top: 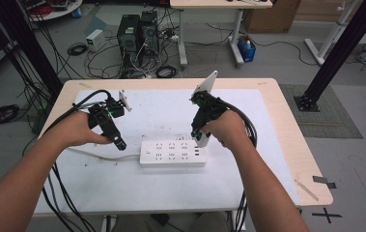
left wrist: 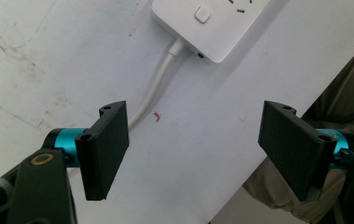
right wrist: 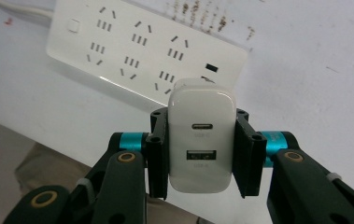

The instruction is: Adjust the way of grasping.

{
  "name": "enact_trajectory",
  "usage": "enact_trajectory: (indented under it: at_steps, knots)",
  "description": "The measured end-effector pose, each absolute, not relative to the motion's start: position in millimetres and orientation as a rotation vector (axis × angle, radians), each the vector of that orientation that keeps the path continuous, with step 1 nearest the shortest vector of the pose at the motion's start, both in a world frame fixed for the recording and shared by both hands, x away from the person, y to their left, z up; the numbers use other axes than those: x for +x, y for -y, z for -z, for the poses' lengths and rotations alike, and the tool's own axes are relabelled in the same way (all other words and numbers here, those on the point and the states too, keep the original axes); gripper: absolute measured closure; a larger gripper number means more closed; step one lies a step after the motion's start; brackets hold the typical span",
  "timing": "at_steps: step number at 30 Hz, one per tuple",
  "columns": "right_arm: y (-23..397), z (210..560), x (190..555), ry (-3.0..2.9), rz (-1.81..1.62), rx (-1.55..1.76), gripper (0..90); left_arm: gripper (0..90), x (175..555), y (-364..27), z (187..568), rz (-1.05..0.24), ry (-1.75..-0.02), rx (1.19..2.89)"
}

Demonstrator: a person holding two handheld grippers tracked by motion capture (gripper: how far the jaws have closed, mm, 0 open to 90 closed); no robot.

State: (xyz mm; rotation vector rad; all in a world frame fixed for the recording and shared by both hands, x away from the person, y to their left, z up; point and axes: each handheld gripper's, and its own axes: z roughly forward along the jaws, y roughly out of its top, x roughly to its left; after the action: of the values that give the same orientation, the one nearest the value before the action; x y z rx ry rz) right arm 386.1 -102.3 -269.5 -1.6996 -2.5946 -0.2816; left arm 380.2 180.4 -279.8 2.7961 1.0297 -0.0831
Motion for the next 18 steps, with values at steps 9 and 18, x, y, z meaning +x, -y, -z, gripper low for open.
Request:
enact_trajectory:
  at_steps: [9,18]
  knots:
    - [108.3,272.1,389.7,2.611,0.248,-1.731,62.3,24.8,381.2,-183.1,275.2,0.058,-1.042,2.801]
    - [111.6,269.4,386.9,2.609,0.269,-1.739,62.3,24.8,378.2,-185.6,272.9,0.042,-1.063,2.786]
